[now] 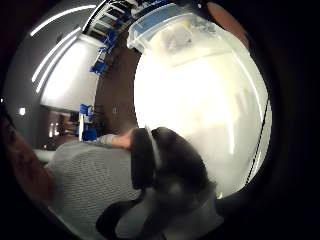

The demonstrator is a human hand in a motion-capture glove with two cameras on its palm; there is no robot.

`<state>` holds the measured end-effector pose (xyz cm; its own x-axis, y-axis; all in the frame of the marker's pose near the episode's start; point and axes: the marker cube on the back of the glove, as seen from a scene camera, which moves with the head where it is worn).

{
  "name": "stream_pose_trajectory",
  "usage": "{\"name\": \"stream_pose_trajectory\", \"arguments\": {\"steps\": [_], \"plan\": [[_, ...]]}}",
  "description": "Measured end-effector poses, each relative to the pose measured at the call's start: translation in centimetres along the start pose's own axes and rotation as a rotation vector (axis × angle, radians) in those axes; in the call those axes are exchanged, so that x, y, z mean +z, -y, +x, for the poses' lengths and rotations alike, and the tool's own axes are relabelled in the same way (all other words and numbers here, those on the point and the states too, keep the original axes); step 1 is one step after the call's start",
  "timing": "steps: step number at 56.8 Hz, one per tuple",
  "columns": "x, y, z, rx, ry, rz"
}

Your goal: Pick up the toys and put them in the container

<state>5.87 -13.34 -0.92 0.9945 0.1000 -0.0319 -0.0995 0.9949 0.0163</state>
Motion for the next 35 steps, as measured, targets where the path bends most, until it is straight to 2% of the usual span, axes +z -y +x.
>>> {"name": "stream_pose_trajectory", "arguments": {"steps": [8, 15, 23, 35], "plan": [[4.1, -6.7, -3.9, -0.039, -0.012, 0.021], [8.1, -11.5, -6.6, -0.104, -0.052, -0.051], [10.1, -13.6, -7.7, -0.1, -0.028, -0.094], [10.5, -13.9, -7.3, -0.09, -0.045, -0.102]]}}
